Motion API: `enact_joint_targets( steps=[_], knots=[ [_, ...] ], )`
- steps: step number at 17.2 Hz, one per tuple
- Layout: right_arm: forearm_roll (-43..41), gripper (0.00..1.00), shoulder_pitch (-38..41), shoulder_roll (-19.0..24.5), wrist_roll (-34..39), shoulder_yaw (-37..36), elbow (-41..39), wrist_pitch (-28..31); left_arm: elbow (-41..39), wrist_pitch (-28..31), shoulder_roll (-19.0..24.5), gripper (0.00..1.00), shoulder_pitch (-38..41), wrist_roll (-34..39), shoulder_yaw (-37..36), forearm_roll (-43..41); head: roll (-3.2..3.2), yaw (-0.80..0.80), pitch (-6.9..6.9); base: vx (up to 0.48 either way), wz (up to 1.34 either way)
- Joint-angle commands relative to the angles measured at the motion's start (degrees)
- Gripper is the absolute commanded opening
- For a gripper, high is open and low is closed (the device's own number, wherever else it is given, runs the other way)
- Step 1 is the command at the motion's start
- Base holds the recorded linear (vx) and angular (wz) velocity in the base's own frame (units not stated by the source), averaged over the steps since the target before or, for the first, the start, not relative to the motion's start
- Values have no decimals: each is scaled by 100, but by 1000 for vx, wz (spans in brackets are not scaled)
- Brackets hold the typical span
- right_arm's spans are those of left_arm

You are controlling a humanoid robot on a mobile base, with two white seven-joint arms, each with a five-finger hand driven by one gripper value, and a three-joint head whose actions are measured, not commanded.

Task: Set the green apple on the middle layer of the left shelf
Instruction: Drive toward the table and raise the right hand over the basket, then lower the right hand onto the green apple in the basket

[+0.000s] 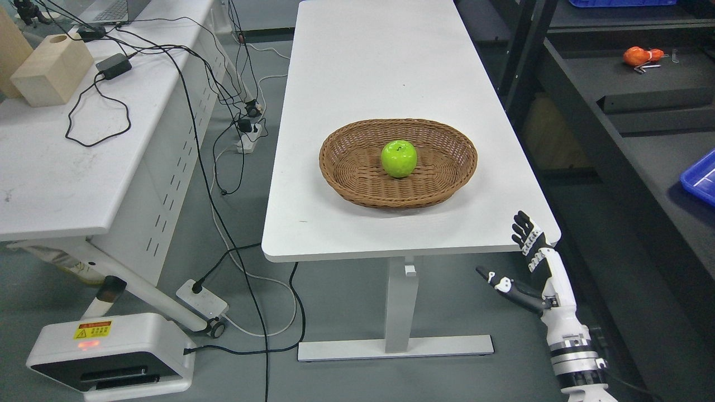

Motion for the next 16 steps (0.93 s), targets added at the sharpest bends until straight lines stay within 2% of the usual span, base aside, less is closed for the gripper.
enact_joint_targets(
  steps=[1, 4, 10, 13, 16],
  knots=[
    [3321, 100, -329, -1209, -459, -59, -52, -229, 0, -4, 100, 100, 0, 0, 0, 0, 0, 0, 0, 12, -1],
    [3500, 100, -208, -1483, -936, -226, -429, -273, 0, -4, 100, 100, 0, 0, 0, 0, 0, 0, 1, 69, 24],
    [3386, 100, -382, -1361, -831, -262, -474, -957, 0, 5, 100, 100, 0, 8, 0, 0, 0, 0, 1, 215, 145],
    [3280, 100, -558, -1369, 115, 246, -465, -1265, 0, -4, 100, 100, 0, 0, 0, 0, 0, 0, 1, 417, 89],
    [3280, 100, -533, -1422, 601, 599, -465, -1511, 0, 5, 100, 100, 0, 0, 0, 0, 0, 0, 1, 290, 21]
  ],
)
